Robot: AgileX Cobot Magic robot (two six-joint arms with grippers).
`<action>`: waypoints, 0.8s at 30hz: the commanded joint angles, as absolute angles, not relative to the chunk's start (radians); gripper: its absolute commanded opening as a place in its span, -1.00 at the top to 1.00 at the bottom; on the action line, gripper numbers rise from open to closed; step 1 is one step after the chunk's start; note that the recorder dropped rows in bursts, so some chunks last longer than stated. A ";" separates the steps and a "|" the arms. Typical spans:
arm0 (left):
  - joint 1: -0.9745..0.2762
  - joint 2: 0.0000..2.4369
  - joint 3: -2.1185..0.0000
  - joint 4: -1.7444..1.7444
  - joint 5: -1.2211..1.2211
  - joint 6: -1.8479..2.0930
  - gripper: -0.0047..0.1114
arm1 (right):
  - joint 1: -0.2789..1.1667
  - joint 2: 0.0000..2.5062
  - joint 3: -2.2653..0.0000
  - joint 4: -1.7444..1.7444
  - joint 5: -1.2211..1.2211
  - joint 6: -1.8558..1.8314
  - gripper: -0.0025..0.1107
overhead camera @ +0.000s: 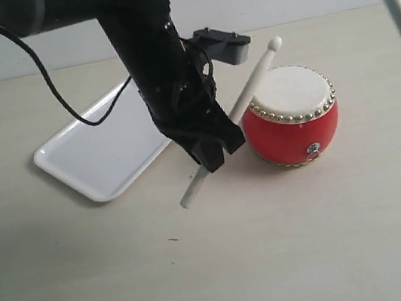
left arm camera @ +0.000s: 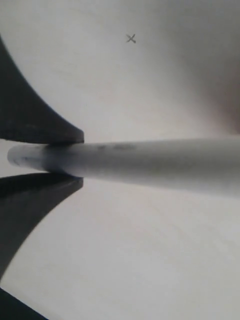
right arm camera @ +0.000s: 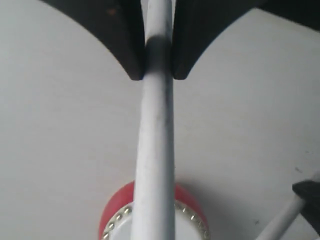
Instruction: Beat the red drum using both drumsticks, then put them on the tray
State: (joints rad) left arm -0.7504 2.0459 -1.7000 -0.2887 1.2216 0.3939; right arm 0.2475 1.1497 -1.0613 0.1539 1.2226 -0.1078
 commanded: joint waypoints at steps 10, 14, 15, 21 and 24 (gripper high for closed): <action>-0.743 1.883 -1.701 -0.322 1.221 0.358 0.92 | 0.245 1.556 -0.887 0.205 1.221 -0.181 0.96; -0.743 1.880 -1.701 -0.325 1.221 0.355 0.92 | 0.245 1.551 -0.903 0.196 1.221 -0.181 0.96; -0.743 1.880 -1.701 -0.320 1.221 0.355 0.92 | 0.245 1.525 -0.917 0.194 1.221 -0.181 0.96; -0.743 1.909 -1.701 -0.299 1.221 0.368 0.92 | 0.245 1.337 -1.000 0.134 1.221 -0.159 0.96; -0.746 1.967 -1.701 -0.299 1.221 0.373 0.92 | 0.245 1.264 -1.017 0.123 1.221 -0.151 0.96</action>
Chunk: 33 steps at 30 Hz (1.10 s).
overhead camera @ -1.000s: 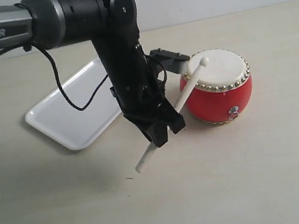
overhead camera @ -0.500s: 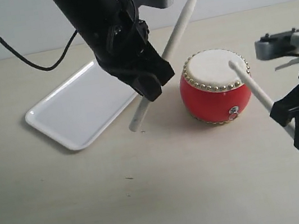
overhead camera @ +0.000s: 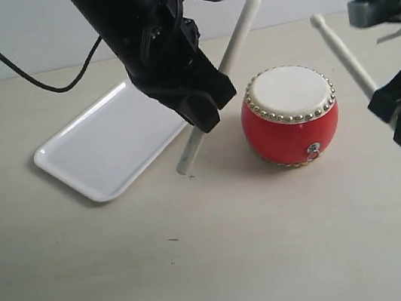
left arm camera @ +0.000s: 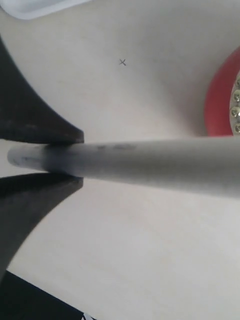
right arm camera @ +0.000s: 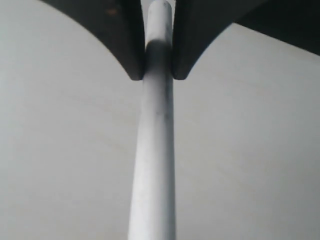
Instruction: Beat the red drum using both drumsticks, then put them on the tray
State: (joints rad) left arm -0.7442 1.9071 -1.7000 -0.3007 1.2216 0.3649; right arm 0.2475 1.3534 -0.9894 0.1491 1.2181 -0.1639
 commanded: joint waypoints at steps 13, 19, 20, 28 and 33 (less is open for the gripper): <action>-0.751 2.226 -1.701 -0.325 1.221 0.384 0.92 | 0.245 1.200 -1.017 0.123 1.221 -0.128 0.96; -0.746 2.089 -1.701 -0.334 1.221 0.384 0.92 | 0.245 1.189 -1.017 0.223 1.221 -0.130 0.96; -0.741 2.060 -1.701 -0.341 1.221 0.384 0.92 | 0.245 1.191 -1.017 0.269 1.221 -0.154 0.96; -0.585 1.746 -1.482 -0.352 1.211 0.392 0.92 | 0.245 1.266 -1.017 0.550 1.163 -0.240 0.96; -0.407 1.533 -1.211 -0.427 1.064 0.435 0.92 | 0.332 1.374 -1.017 0.687 1.018 -0.287 0.96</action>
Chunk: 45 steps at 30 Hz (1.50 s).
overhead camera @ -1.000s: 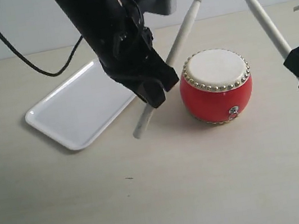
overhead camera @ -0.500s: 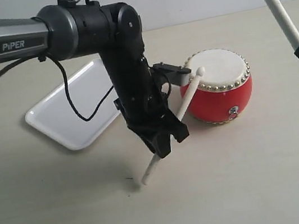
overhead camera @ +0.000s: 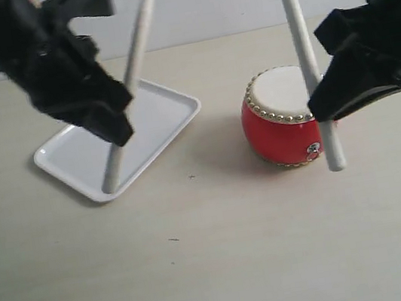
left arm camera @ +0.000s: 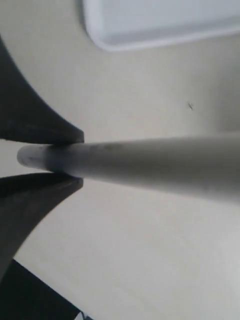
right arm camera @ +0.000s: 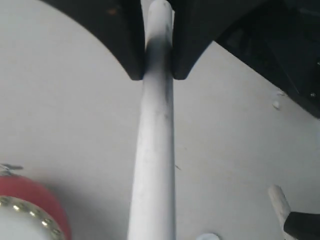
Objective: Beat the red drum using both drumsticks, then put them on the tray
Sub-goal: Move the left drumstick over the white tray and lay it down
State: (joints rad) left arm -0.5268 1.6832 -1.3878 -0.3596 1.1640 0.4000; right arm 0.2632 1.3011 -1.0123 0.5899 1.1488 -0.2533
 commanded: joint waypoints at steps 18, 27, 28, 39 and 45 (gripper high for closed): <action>-0.279 1.407 -0.968 -0.446 0.975 0.492 0.92 | 0.523 1.651 -1.217 0.763 0.881 -0.285 0.96; -0.279 1.831 -1.447 -0.243 1.221 0.492 0.92 | 0.523 1.629 -1.215 0.701 0.947 -0.285 0.96; -0.279 1.882 -1.515 -0.209 1.221 0.495 0.92 | 0.523 1.629 -1.215 0.703 0.961 -0.285 0.96; -0.263 2.192 -1.842 -0.011 1.221 0.493 0.92 | 0.523 1.631 -1.215 0.691 1.027 -0.294 0.96; -0.260 2.181 -1.842 -0.007 1.221 0.532 0.92 | 0.523 1.629 -1.215 0.643 1.042 -0.313 0.96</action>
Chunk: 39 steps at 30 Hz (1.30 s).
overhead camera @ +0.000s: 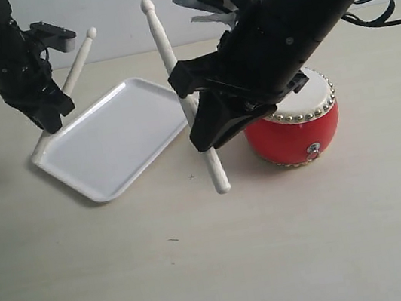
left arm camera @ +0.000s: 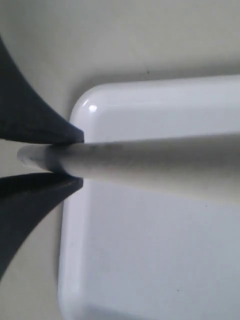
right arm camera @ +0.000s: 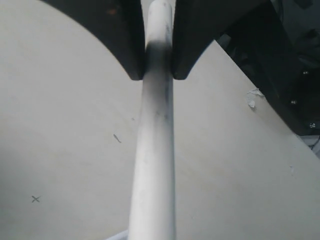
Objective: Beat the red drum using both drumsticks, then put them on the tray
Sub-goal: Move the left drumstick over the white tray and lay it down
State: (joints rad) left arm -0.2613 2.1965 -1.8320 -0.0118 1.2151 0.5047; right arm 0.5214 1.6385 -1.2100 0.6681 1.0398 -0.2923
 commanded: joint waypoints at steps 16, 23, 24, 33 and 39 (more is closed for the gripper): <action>-0.300 2.234 -1.842 -0.011 1.221 0.513 0.92 | 0.523 1.629 -1.215 0.643 1.033 -0.337 0.96; -0.300 2.241 -1.842 -0.013 1.221 0.515 0.92 | 0.523 1.629 -1.215 0.650 1.038 -0.337 0.96; -0.300 2.241 -1.842 -0.009 1.221 0.515 0.92 | 0.523 1.629 -1.215 0.650 1.040 -0.337 0.96; -0.300 2.271 -1.842 0.000 1.221 0.519 0.92 | 0.523 1.629 -1.215 0.650 1.045 -0.337 0.96; -0.300 2.291 -1.842 0.000 1.218 0.519 0.92 | 0.523 1.629 -1.215 0.650 1.045 -0.337 0.96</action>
